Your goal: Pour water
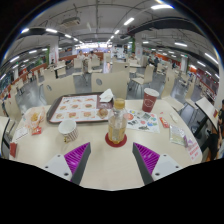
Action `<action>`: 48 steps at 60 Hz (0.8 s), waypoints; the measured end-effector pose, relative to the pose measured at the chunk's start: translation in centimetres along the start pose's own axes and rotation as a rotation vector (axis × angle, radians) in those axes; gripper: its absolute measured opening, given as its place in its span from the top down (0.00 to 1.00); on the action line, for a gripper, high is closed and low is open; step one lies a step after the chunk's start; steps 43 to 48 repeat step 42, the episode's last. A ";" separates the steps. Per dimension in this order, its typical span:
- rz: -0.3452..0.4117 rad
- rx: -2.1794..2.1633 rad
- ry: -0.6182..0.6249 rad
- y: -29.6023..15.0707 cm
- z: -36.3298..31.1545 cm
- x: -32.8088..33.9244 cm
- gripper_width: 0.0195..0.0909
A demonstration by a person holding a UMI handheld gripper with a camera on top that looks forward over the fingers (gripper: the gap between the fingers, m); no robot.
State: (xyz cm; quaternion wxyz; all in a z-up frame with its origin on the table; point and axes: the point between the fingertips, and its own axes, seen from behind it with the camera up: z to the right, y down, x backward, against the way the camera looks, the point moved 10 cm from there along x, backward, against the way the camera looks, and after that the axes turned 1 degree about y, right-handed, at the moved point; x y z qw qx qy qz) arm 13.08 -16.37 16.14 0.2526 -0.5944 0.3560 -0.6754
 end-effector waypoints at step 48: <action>0.009 0.042 -0.023 2.8 -7.0 15.7 0.08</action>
